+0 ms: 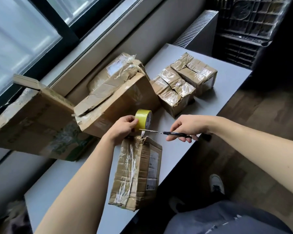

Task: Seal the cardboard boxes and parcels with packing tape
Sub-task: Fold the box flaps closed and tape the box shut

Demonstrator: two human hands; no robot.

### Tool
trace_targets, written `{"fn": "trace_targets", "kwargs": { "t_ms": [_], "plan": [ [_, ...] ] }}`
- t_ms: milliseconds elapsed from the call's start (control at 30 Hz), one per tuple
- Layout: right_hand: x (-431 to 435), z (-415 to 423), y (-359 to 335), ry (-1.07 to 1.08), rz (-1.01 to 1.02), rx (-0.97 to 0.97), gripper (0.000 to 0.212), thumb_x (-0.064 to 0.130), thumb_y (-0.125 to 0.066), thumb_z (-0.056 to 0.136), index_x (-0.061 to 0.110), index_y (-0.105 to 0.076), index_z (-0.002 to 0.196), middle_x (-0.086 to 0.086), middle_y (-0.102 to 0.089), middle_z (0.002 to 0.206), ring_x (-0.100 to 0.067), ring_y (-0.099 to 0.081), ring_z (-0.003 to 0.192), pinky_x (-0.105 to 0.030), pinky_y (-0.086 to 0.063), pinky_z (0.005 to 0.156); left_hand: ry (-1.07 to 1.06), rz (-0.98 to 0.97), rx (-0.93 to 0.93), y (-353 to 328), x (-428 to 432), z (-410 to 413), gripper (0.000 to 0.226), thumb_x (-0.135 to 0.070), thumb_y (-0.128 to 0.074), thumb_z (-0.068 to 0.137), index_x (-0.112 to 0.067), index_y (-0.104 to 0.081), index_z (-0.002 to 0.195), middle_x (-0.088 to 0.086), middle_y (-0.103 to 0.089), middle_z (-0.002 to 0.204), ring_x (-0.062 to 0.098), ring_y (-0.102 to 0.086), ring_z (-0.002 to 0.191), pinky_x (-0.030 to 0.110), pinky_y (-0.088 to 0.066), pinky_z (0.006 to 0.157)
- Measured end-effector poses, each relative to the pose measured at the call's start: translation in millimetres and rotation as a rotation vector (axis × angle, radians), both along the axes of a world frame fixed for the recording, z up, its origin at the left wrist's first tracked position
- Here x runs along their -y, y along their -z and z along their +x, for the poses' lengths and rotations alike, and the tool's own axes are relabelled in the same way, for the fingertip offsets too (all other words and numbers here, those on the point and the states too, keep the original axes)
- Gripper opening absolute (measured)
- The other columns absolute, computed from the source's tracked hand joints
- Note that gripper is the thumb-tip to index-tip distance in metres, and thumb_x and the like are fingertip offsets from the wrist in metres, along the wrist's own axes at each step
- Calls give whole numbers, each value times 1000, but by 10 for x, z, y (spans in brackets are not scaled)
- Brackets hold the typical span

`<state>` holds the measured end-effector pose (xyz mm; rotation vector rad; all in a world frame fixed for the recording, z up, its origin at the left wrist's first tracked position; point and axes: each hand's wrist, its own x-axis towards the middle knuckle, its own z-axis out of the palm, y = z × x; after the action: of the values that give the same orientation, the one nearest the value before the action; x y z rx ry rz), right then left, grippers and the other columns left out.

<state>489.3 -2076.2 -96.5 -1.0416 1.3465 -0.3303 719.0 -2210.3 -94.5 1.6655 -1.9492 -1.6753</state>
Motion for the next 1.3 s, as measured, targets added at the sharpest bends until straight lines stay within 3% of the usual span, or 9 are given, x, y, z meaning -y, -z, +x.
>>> {"fn": "trace_targets", "kwargs": {
  "t_ms": [167, 333, 500, 733, 833, 967, 1100, 1300],
  "plan": [
    [68, -129, 12, -38, 40, -55, 19, 41, -79, 84, 23, -76, 78, -8, -54, 66, -18, -47, 51, -24, -33, 42, -4, -7, -8, 54, 31, 26, 15, -21, -54, 102, -13, -64, 94, -8, -56, 57, 7, -46, 52, 24, -41, 57],
    [144, -42, 93, -63, 66, -73, 31, 42, -77, 85, 13, -75, 96, -6, -55, 65, -17, -47, 51, -23, -34, 42, -3, -5, -32, 32, 31, 29, 14, -21, -55, 102, -12, -65, 98, -9, -56, 58, 6, -45, 50, 16, -35, 45],
    [214, 112, 188, -36, 65, -22, 33, 44, -78, 84, 13, -70, 92, -5, -55, 65, -16, -47, 51, -22, -34, 42, -9, 7, -77, 22, 12, 9, 16, -19, -55, 102, -9, -67, 102, -11, -57, 57, 5, -44, 49, 16, -35, 45],
    [339, 239, 309, 15, 41, 63, 29, 42, -78, 84, 15, -70, 88, -4, -53, 65, -16, -46, 53, -21, -31, 43, -76, 47, -132, 60, 52, 14, 21, -19, -59, 99, -8, -70, 113, 9, -72, 94, 22, -65, 83, 40, -51, 81],
    [375, 264, 333, 9, 29, 83, 33, 42, -78, 84, 12, -72, 94, -3, -52, 62, -14, -45, 52, -23, -30, 45, -102, 57, -143, 68, 68, 3, 22, -18, -59, 100, -8, -69, 116, 10, -74, 102, 19, -69, 87, 30, -57, 78],
    [407, 259, 364, 6, 2, 78, 44, 45, -79, 82, 6, -72, 102, -1, -51, 59, -12, -44, 50, -23, -28, 45, -100, 64, -152, 102, 114, 10, 24, -20, -60, 98, -10, -70, 118, 12, -75, 105, 25, -69, 95, 37, -54, 88],
    [429, 250, 388, 1, -16, 76, 45, 45, -78, 84, 4, -72, 104, -1, -49, 59, -12, -42, 49, -23, -26, 44, -110, 59, -156, 110, 128, 1, 26, -20, -60, 98, -10, -69, 120, 10, -75, 106, 21, -70, 98, 31, -56, 86],
    [454, 263, 405, 8, -27, 85, 38, 43, -78, 84, 8, -74, 98, -4, -50, 59, -12, -43, 47, -22, -26, 42, -125, 69, -134, 95, 137, 12, 28, -22, -60, 98, -10, -68, 122, 8, -75, 106, 25, -70, 104, 35, -56, 93]
  ]
}}
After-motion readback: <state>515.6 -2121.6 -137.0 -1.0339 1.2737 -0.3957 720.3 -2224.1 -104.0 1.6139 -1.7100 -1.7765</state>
